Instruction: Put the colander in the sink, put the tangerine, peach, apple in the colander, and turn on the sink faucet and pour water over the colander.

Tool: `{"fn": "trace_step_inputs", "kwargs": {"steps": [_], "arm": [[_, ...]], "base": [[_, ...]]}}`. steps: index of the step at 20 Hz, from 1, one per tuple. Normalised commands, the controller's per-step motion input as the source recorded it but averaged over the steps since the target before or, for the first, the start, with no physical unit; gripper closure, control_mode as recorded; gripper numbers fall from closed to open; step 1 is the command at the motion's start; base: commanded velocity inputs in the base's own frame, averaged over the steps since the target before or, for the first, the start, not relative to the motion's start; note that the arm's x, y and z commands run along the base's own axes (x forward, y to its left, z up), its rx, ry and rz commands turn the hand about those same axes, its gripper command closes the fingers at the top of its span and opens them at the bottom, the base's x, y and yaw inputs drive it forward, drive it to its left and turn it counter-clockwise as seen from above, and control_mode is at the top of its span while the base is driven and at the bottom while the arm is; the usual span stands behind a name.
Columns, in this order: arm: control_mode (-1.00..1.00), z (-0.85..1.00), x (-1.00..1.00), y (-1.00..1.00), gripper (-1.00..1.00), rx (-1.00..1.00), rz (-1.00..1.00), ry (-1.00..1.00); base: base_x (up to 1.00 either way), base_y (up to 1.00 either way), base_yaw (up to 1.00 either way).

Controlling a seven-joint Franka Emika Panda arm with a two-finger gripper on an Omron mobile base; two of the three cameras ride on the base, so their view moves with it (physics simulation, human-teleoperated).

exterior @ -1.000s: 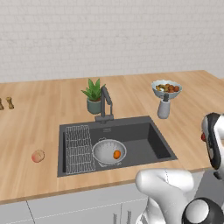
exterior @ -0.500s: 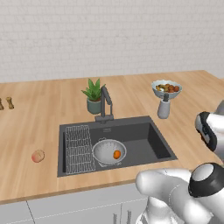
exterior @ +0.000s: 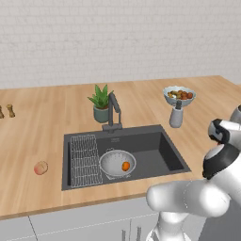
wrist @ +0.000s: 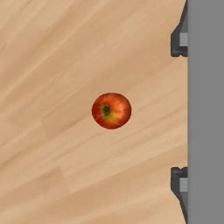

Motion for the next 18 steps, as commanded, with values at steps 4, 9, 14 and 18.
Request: {"fn": "trace_step_inputs", "kwargs": {"steps": [4,9,14,18], "arm": [[-1.0,-0.36,0.18,-0.19,-1.0,0.06,0.0,0.06],[-1.0,-0.37,0.22,-0.13,-1.0,0.03,0.0,0.04],[-1.0,-0.25,0.29,-0.17,-1.0,0.04,0.0,0.04],[-1.0,-0.23,0.24,-0.16,-1.0,0.04,0.0,0.04]], "base": [[0.0,0.0,0.0],[0.0,0.0,0.0],[0.0,0.0,0.0],[0.0,0.0,0.0]]}}
